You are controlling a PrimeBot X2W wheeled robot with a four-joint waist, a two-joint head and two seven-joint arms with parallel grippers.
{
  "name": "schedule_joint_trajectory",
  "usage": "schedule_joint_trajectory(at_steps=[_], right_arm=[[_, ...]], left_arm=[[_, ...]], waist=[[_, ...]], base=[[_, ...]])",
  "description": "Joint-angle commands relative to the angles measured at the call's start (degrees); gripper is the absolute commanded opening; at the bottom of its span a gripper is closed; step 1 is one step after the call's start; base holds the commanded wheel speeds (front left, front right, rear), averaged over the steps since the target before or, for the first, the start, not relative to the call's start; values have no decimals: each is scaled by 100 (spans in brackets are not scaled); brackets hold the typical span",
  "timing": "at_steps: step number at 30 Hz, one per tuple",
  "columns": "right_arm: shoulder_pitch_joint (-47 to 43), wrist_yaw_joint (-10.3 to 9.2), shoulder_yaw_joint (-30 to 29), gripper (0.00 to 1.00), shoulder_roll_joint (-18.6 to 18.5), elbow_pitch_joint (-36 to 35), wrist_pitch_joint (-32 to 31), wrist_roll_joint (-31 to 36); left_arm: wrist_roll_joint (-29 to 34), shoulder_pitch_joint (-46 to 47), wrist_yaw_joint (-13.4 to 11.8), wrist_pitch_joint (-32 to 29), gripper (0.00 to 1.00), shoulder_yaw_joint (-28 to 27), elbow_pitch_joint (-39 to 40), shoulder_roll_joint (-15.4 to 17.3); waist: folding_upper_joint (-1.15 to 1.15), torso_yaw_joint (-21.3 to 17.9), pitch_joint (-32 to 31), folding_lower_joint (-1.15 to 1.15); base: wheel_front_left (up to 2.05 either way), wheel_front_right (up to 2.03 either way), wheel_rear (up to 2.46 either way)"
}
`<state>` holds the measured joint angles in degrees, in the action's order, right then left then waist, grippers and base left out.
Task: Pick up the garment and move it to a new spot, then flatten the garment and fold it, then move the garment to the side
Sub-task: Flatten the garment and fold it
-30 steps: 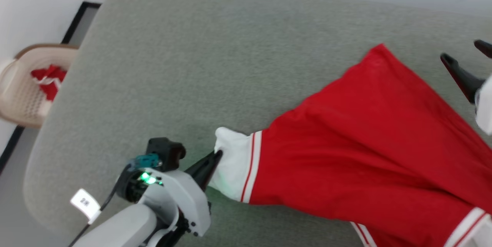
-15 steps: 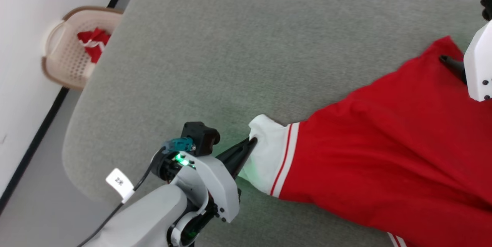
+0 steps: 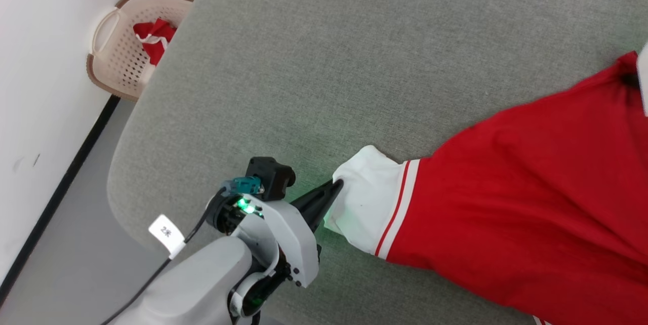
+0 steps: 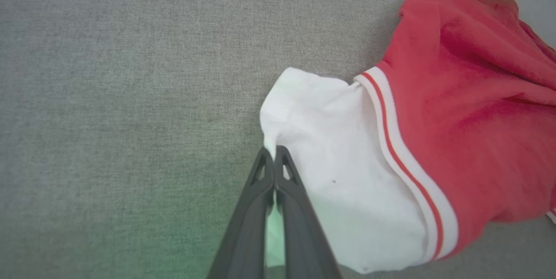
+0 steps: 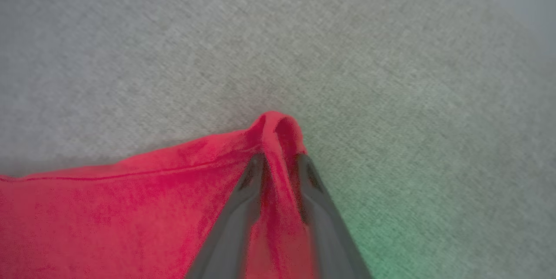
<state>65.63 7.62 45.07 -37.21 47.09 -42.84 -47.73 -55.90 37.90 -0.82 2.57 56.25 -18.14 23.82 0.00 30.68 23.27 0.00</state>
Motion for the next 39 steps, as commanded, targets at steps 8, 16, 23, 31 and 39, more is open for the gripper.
schedule_joint_trajectory(at_steps=[8,16,23,31,39], right_arm=[[-6,-21,120,0,121,456,271,-32],[401,-17,240,0,200,8,802,-339],[674,-16,408,0,199,-351,1197,-516],[1008,-16,240,0,354,-547,1874,-823],[1285,-16,355,0,391,-699,2321,-887]], left_arm=[[-53,180,105,-114,0,-30,-87,128],[-97,815,116,-771,0,-228,282,759],[23,1917,238,-1811,0,-313,434,1271],[488,3364,438,-2530,0,-279,-210,1339],[885,4475,623,-2512,0,-302,-1246,1229]], waist=[[0,-235,-122,0],[0,-757,-519,0],[0,-1294,-1043,0],[0,-1828,-1637,0],[0,-2229,-2108,0]], base=[[0,0,0],[0,0,0],[0,0,0],[0,0,0],[0,0,0]])
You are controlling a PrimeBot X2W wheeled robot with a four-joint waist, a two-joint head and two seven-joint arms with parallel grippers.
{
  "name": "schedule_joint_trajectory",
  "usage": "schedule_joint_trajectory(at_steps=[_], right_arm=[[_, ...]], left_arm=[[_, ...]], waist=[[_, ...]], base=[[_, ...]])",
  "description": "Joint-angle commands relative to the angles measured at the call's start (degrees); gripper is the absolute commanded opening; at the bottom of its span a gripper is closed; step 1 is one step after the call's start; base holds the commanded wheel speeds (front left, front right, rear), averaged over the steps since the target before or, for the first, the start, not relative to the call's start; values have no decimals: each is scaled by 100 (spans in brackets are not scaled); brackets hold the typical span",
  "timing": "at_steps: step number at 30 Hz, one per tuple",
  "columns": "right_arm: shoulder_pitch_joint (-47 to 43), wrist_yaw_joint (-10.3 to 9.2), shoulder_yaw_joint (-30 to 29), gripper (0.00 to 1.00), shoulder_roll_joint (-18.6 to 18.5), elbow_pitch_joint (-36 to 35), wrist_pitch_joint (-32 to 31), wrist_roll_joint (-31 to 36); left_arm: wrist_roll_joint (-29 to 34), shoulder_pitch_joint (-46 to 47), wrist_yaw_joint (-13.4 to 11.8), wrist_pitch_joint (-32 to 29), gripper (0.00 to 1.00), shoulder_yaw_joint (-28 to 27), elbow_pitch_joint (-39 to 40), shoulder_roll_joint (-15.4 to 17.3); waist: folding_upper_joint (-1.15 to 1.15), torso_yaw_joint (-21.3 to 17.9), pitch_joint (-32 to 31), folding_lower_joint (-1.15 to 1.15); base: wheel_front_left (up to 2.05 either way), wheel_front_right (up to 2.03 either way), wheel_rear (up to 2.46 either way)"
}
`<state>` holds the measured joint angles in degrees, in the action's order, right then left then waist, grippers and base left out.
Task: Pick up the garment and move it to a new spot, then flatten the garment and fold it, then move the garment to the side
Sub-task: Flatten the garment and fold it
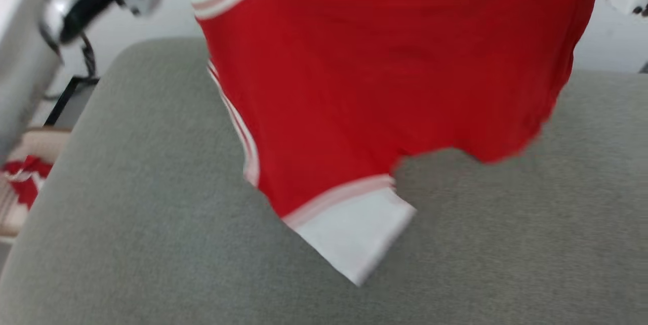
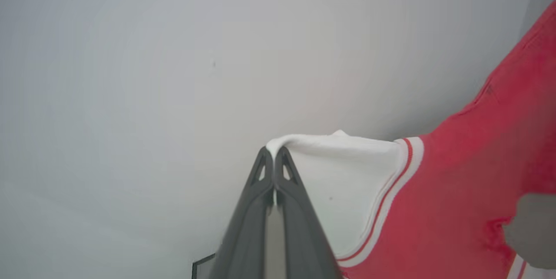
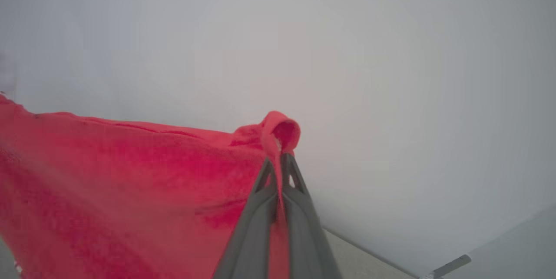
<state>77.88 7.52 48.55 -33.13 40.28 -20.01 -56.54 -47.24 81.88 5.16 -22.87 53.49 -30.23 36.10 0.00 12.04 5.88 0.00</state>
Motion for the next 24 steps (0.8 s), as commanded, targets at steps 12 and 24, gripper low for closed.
schedule_joint_trajectory(at_steps=[12,24], right_arm=[[367,-6,-12,0,-232,-389,90,-283],[719,-6,-336,0,-602,-857,-118,-179]], left_arm=[[100,1079,219,219,0,83,-914,-96],[-184,1715,224,315,0,246,-800,136]], waist=[[0,-608,-562,0],[0,-677,371,0]], base=[[0,0,0],[0,0,0]])
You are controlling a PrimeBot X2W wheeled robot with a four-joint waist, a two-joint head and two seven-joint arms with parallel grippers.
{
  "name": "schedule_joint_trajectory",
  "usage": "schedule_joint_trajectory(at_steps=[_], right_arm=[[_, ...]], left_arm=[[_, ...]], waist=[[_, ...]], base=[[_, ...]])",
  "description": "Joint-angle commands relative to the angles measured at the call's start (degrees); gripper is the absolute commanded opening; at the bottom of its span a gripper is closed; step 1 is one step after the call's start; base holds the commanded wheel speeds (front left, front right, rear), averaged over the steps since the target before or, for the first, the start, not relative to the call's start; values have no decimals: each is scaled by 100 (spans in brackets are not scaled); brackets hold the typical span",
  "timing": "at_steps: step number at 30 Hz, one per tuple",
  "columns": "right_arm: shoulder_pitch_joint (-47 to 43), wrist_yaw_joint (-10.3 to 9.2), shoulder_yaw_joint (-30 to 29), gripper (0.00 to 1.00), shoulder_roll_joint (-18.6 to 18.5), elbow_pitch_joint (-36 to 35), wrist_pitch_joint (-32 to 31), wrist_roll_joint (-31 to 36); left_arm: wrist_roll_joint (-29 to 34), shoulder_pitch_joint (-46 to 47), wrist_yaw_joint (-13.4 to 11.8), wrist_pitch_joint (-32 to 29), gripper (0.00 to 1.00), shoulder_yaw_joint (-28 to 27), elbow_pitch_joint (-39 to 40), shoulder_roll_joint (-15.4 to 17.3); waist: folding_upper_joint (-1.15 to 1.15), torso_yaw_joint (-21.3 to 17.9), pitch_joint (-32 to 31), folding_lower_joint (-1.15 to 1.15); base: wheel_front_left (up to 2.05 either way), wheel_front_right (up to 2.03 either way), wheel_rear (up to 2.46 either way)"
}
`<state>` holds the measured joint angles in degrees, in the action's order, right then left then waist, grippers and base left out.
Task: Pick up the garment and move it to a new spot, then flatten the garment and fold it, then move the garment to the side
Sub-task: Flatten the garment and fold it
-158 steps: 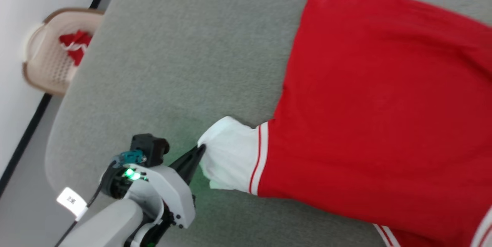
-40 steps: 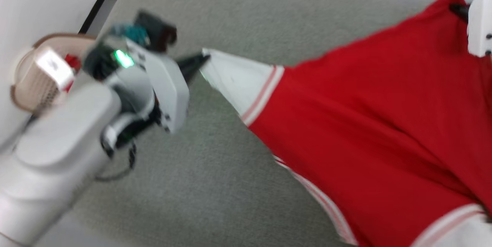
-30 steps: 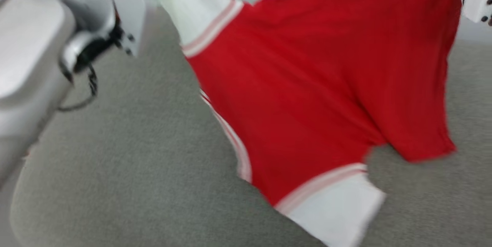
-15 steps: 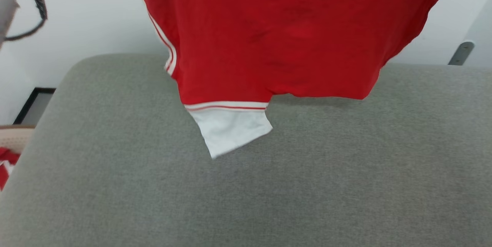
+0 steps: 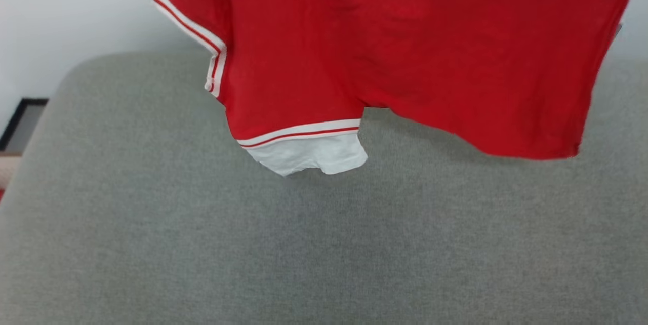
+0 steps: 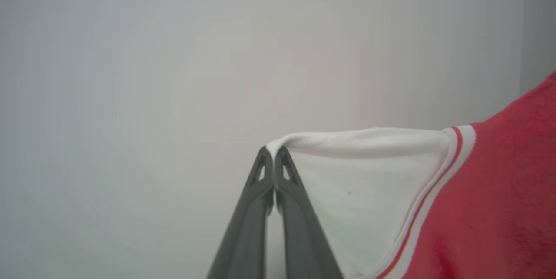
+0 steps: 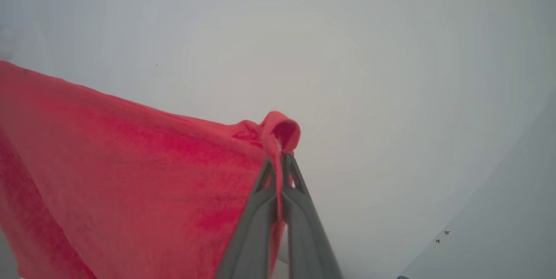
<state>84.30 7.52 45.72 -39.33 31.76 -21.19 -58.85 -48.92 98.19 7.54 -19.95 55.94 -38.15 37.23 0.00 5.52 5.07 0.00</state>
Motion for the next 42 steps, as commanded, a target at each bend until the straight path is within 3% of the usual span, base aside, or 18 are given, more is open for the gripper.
schedule_joint_trajectory(at_steps=[1,8,15,16,17,20,23,29,34,42], right_arm=[[124,-6,-116,0,23,21,18,91],[738,-6,-481,0,438,613,653,912],[1788,-7,-1029,0,1208,1906,2656,2420],[1788,-7,-1029,0,1208,1906,2656,2420],[2023,-6,-1188,0,1363,2253,3159,2787],[2251,-6,-1289,0,1432,2497,3419,3143],[2258,-7,-1440,0,1540,2746,3587,3490],[1821,-6,-1360,0,1633,3065,3631,3770],[1354,-7,-1168,0,1659,3213,3608,3592],[535,-7,-786,0,1447,3054,3383,2932]], left_arm=[[-48,137,-14,56,0,-7,-28,15],[330,785,-59,646,0,-16,-393,-158],[943,2020,-576,2067,0,-231,-1117,-616],[943,2020,-576,2067,0,-231,-1117,-616],[1141,2313,-648,2559,0,-236,-1234,-732],[1210,2572,-703,3057,0,-334,-1324,-808],[1144,2496,-579,3421,0,-473,-1399,-930],[1174,1803,-476,3517,0,-763,-1213,-1026],[1185,861,-355,3515,0,-1027,-1027,-1046],[931,-333,-32,3414,0,-604,-1413,-1264]], waist=[[0,-32,611,0],[0,-175,1935,0],[0,-262,2999,0],[0,-262,2999,0],[0,-186,3286,0],[0,-78,3564,0],[0,78,3843,0],[0,355,3966,0],[0,549,3743,0],[0,755,3077,0]], base=[[0,0,0],[0,0,0],[0,0,0],[0,0,0],[0,0,0],[0,0,0],[0,0,0],[0,0,0],[0,0,0],[0,0,0]])
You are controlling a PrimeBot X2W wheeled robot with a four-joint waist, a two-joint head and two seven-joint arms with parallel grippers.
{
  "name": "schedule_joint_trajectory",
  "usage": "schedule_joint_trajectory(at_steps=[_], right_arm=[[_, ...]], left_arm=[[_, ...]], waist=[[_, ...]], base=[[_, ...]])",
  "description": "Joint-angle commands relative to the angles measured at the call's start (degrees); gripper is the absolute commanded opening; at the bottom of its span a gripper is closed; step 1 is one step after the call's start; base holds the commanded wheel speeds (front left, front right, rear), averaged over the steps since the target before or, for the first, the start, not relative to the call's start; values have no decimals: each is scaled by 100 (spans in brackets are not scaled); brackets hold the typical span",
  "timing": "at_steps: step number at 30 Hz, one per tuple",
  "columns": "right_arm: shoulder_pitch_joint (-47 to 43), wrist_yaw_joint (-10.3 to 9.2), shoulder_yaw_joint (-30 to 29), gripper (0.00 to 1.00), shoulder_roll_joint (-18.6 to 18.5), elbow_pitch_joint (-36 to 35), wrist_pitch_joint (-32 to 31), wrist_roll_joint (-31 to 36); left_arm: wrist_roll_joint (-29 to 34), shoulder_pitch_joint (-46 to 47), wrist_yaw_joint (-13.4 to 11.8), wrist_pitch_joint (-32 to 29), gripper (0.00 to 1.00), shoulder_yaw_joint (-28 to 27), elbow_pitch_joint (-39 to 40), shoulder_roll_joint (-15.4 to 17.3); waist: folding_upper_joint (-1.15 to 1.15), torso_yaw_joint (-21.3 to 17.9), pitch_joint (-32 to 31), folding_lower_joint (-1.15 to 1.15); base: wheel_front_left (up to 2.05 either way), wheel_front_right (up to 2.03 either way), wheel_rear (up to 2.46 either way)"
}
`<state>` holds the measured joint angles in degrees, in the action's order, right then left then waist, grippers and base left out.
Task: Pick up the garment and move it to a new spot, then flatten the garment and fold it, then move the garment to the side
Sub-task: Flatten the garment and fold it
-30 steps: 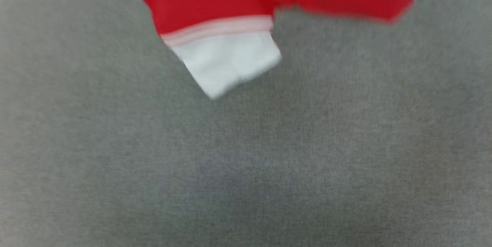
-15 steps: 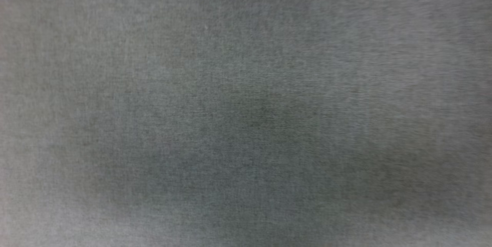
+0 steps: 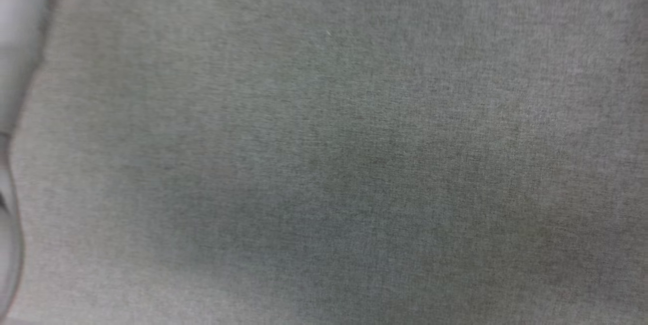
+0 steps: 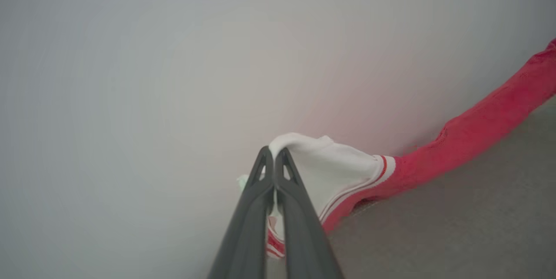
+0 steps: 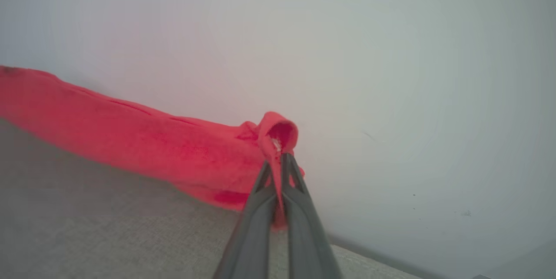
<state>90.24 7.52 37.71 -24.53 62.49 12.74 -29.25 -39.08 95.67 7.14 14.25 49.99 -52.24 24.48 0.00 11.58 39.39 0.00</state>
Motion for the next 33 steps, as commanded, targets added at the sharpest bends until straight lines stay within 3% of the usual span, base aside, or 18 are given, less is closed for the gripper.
schedule_joint_trajectory(at_steps=[1,4,9,14,19,26,33], right_arm=[[-192,-7,96,0,-85,-86,-27,-117],[-672,-6,306,0,-222,-347,-88,-436],[-1512,-7,634,0,-590,-898,-222,-896],[-2490,-6,804,0,-932,-1564,-295,-1416],[-3537,-7,797,0,-1333,-2193,-282,-1803],[-4946,-7,604,0,-1743,-2922,-295,-1942],[-6298,-7,88,0,-1974,-3533,-421,-1899]], left_arm=[[-129,-241,29,-83,0,67,-3,-5],[-381,-744,36,-320,0,416,292,15],[-896,-1623,27,-840,0,1034,1248,560],[-1372,-2689,-41,-1275,0,1249,2270,1245],[-1746,-3842,-586,-1604,0,1417,3662,1933],[-2309,-5327,-1603,-1828,0,1655,5398,2807],[-2852,-6405,-2428,-1853,0,1863,6456,3196]], waist=[[0,159,-462,0],[0,159,-844,0],[0,89,-1387,0],[0,-7,-1848,0],[0,-65,-2192,0],[0,-170,-2499,0],[0,-194,-2644,0]], base=[[0,0,0],[0,0,0],[0,0,0],[0,0,0],[0,0,0],[0,0,0],[0,0,0]])
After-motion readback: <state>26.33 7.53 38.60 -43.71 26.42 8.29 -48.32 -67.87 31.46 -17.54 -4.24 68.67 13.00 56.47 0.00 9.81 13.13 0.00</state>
